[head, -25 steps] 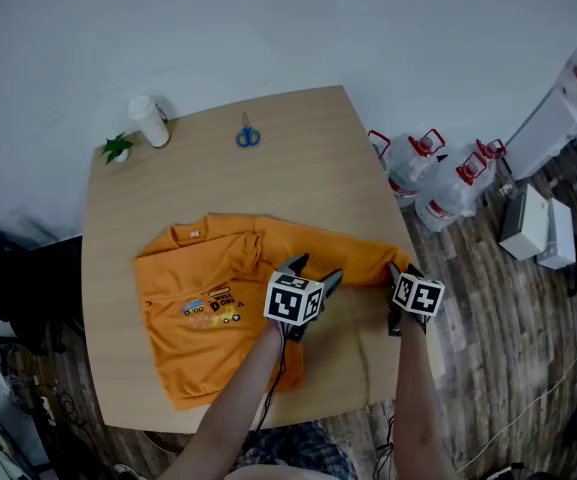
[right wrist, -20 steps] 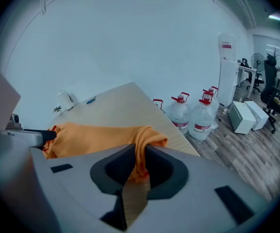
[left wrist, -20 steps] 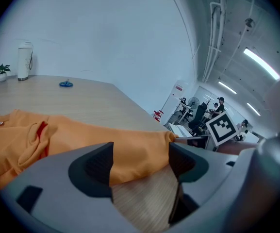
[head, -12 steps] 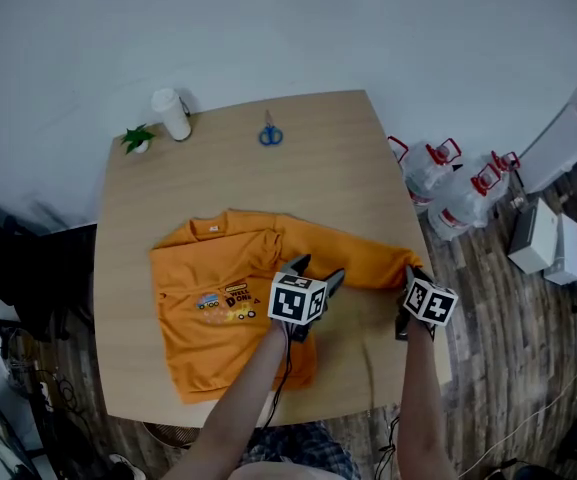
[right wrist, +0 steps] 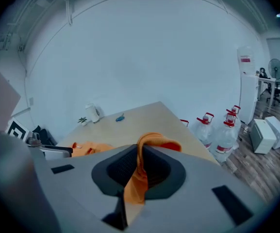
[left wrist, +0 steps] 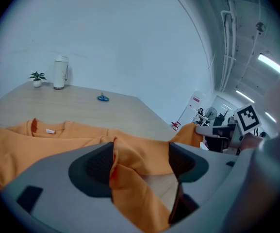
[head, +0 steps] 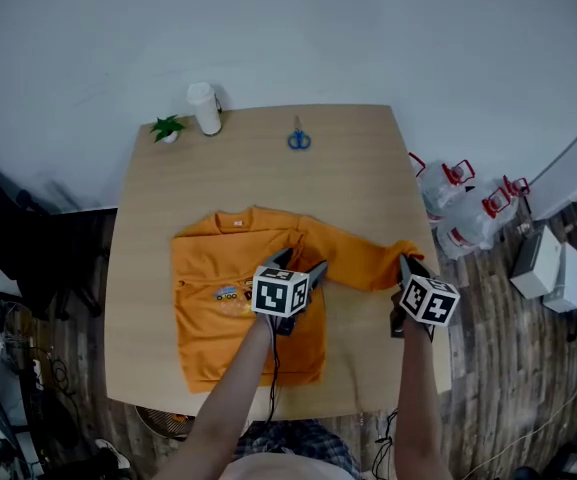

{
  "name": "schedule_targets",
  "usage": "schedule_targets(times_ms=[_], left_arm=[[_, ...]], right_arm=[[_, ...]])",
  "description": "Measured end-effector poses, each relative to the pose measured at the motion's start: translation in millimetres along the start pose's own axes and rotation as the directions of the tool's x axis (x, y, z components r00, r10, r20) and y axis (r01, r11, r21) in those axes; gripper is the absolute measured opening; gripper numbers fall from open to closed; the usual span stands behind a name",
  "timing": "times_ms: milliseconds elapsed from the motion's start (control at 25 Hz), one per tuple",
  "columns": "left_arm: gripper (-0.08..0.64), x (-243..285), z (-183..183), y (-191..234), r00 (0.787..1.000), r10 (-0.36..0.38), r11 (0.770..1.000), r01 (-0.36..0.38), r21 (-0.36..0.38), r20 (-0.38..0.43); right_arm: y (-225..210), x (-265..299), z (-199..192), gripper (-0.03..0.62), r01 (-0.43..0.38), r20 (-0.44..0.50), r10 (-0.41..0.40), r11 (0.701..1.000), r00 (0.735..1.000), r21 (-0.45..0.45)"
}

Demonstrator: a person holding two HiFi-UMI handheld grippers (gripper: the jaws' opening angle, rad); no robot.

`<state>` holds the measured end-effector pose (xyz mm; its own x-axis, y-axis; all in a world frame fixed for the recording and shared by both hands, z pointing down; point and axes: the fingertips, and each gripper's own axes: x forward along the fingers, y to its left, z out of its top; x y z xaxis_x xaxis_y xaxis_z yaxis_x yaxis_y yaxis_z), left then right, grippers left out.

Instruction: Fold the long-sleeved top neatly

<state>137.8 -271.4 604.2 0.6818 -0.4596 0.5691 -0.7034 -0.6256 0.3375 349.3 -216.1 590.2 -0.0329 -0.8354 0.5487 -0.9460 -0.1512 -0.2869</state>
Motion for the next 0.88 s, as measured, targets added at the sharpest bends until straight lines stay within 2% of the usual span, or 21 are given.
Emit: schedule_targets(times_ms=[200, 400, 600, 880], left_arm=[[0.353, -28, 7, 32, 0.998, 0.057, 0.998, -0.056, -0.029, 0.033], [0.353, -55, 11, 69, 0.991, 0.117, 0.991, -0.113, -0.067, 0.058], [0.351, -83, 9, 102, 0.982, 0.173, 0.981, -0.164, -0.107, 0.078], [0.353, -121, -2, 141, 0.965, 0.244, 0.96, -0.227, -0.161, 0.093]], right_arm=[[63, 12, 17, 0.044, -0.104, 0.006, 0.104, 0.992, 0.995, -0.066], [125, 26, 29, 0.044, -0.202, 0.006, 0.204, 0.973, 0.979, -0.114], [184, 37, 38, 0.044, -0.293, -0.002, 0.297, 0.943, 0.955, -0.158], [263, 58, 27, 0.044, -0.404, -0.057, 0.401, 0.89, 0.914, -0.212]])
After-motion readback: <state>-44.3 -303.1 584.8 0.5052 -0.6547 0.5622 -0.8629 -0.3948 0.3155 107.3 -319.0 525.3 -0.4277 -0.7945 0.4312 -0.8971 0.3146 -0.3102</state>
